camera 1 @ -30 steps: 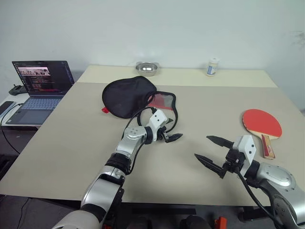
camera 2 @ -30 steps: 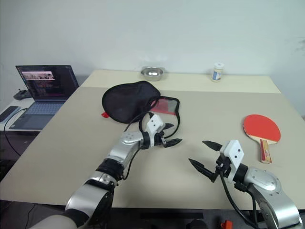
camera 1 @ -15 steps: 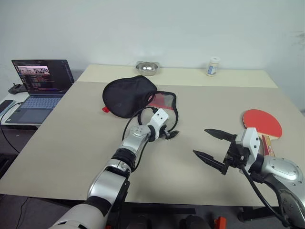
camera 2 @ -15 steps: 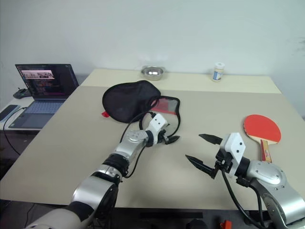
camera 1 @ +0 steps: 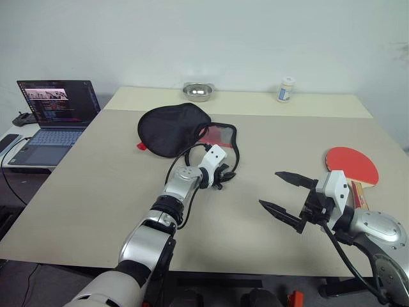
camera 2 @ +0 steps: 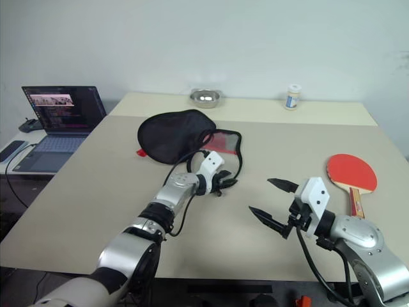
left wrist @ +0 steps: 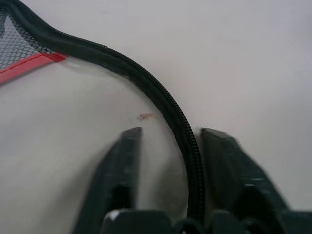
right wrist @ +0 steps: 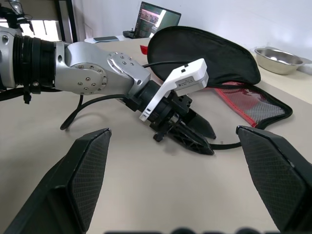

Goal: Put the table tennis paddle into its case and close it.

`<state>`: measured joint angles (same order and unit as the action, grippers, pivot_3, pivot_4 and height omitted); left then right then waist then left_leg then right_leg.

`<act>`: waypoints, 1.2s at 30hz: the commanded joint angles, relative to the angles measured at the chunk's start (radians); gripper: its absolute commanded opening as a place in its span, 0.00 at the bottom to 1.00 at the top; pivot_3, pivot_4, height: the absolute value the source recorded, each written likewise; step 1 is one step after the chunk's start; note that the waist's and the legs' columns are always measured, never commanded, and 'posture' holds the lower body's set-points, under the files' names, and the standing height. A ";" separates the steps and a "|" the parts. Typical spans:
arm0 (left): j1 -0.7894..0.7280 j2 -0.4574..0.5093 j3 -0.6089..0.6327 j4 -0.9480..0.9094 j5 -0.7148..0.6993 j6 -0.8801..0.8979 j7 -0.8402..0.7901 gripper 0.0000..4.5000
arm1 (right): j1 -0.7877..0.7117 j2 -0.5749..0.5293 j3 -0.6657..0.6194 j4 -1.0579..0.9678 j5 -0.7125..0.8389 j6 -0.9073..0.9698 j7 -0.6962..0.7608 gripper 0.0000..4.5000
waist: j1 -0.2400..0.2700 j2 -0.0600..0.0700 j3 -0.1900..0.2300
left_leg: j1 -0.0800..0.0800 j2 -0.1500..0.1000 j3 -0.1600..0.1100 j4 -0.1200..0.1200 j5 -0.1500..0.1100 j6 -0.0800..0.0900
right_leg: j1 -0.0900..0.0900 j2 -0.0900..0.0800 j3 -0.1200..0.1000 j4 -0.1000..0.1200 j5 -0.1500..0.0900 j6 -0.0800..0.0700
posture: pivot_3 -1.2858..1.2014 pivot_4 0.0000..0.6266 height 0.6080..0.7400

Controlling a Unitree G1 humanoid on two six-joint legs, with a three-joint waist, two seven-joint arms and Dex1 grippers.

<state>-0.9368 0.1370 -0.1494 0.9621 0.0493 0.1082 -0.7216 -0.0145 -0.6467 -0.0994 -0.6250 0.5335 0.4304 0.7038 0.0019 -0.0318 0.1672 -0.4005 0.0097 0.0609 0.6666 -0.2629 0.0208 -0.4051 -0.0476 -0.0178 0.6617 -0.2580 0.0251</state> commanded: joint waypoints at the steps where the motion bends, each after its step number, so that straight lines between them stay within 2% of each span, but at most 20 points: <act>1: 0.012 -0.003 -0.013 0.027 0.012 0.023 -0.015 0.14 | -0.009 -0.003 -0.029 -0.029 0.011 -0.013 -0.004 1.00 | 0.000 0.000 0.000 | 0.000 0.000 0.000 0.000 0.000 0.000 | 0.000 0.000 0.000 0.000 0.000 0.000 | 0.52 0.24 1.00; 3: 0.014 -0.002 -0.013 0.026 0.013 0.026 -0.021 0.01 | -0.008 -0.006 -0.034 -0.028 0.013 -0.013 -0.003 1.00 | 0.000 0.000 0.000 | 0.000 0.000 0.000 0.000 0.000 0.000 | 0.000 0.000 0.000 0.000 0.000 0.000 | 0.52 0.24 1.00; 9: 0.042 0.019 -0.038 -0.010 0.009 0.002 -0.142 0.01 | 0.024 -0.042 -0.062 -0.041 0.047 0.015 0.033 1.00 | 0.000 0.000 0.000 | 0.000 0.000 0.000 0.001 0.000 0.000 | 0.000 0.000 0.000 0.001 0.000 0.000 | 0.52 0.24 1.00; 18: 0.154 0.095 -0.136 -0.212 -0.011 -0.072 -0.487 0.01 | 0.080 -0.070 -0.095 -0.057 0.066 0.018 0.048 1.00 | 0.000 0.000 -0.001 | 0.000 0.000 0.000 -0.001 0.000 0.000 | 0.000 0.000 0.000 0.000 0.000 -0.001 | 0.52 0.24 1.00; 21: 0.219 0.161 -0.181 -0.360 -0.051 -0.082 -0.667 0.01 | 0.092 -0.071 -0.102 -0.062 0.069 0.020 0.049 1.00 | -0.001 0.000 -0.001 | 0.000 0.000 0.000 -0.001 0.000 0.000 | 0.000 -0.001 0.000 0.000 0.000 -0.001 | 0.52 0.24 1.00; 25: 0.301 0.315 -0.248 -0.577 -0.127 -0.055 -0.874 0.01 | 0.095 -0.071 -0.099 -0.047 0.064 0.014 0.058 1.00 | -0.004 0.001 -0.001 | 0.000 0.000 0.000 -0.001 0.000 0.000 | 0.000 -0.001 0.000 0.000 0.000 -0.001 | 0.52 0.24 1.00; 29: 0.322 0.475 -0.353 -0.635 -0.180 -0.130 -0.893 0.01 | 0.080 -0.070 -0.087 -0.027 0.059 0.011 0.070 1.00 | -0.003 0.001 -0.001 | 0.001 0.001 -0.001 -0.001 0.000 0.000 | 0.000 -0.001 0.000 0.001 -0.001 -0.002 | 0.52 0.24 1.00; 31: 0.315 0.525 -0.379 -0.592 -0.147 -0.230 -0.893 0.01 | 0.069 -0.069 -0.081 -0.014 0.055 0.009 0.076 1.00 | -0.003 0.001 -0.001 | 0.001 0.001 -0.001 0.000 0.000 0.000 | 0.000 -0.001 0.000 0.001 -0.001 -0.002 | 0.52 0.24 1.00; 36: 0.252 0.495 -0.340 -0.420 -0.096 -0.358 -0.816 0.01 | 0.051 -0.063 -0.068 0.014 0.044 -0.001 0.090 1.00 | -0.003 0.001 -0.001 | 0.002 0.001 -0.001 0.001 0.000 0.000 | 0.000 0.000 0.001 0.001 -0.001 -0.002 | 0.52 0.24 1.00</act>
<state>-0.6651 0.6196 -0.4956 0.4567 -0.1248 -0.2169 -1.5387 0.0496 -0.7079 -0.1666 -0.6020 0.5729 0.4487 0.7855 -0.0012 -0.0312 0.1660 -0.3990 0.0109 0.0601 0.6676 -0.2624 0.0217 -0.4046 -0.0476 -0.0173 0.6633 -0.2587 0.0234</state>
